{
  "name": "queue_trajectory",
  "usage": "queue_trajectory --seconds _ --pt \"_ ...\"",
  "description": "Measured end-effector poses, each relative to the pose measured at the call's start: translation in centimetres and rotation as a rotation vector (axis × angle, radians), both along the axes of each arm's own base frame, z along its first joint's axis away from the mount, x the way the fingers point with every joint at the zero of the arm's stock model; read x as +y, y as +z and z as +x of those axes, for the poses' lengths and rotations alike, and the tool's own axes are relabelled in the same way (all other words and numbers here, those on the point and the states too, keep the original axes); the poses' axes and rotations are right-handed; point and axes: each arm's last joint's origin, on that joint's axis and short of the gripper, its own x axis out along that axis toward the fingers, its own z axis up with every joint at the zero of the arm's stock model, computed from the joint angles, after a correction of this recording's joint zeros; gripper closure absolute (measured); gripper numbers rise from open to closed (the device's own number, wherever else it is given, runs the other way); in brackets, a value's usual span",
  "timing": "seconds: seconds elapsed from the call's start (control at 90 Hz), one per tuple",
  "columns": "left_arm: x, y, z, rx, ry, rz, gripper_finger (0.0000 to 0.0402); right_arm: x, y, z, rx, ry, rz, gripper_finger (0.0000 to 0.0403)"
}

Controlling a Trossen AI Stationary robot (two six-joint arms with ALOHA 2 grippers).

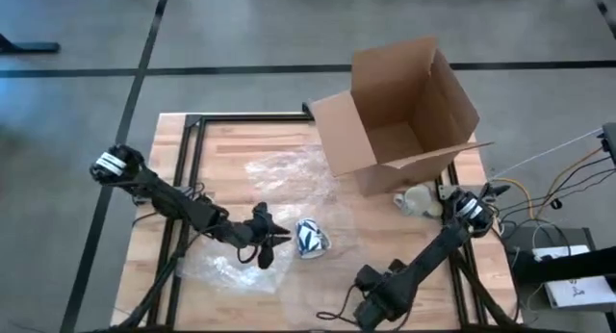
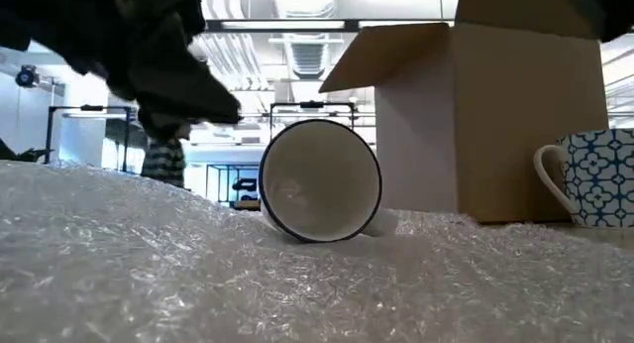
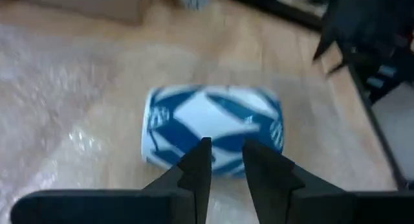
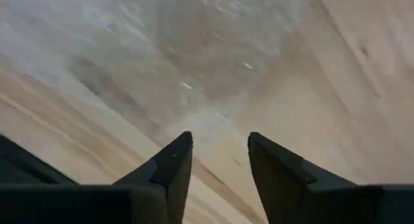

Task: Wrap mug
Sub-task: Wrap the blue mug with the right bubble wrap

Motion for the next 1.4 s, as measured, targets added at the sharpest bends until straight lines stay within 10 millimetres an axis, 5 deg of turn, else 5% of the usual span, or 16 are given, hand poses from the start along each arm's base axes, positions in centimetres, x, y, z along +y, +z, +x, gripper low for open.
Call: queue_trajectory --seconds 0.344,0.556,0.9,1.189,1.4 --pt "-0.7 -2.5 0.3 0.121 -0.123 -0.038 0.0326 2.2 1.5 -2.5 -0.012 -0.034 0.047 0.0219" --pt "-0.7 -2.8 0.2 0.153 -0.148 -0.043 0.0326 2.9 -0.1 -3.0 -0.045 -0.102 0.115 0.0241" --pt "-0.7 -2.8 0.1 0.16 -0.153 -0.032 0.0326 0.0 -2.8 -1.2 -0.152 -0.313 0.038 0.0282" --pt "-0.7 -2.8 0.1 0.162 -0.153 -0.03 0.0326 0.3 -1.4 0.4 -0.133 -0.143 0.152 0.039" --pt "-0.6 -2.8 0.1 0.159 -0.145 -0.025 0.0326 0.3 -0.4 1.2 -0.166 0.044 0.169 0.0401"
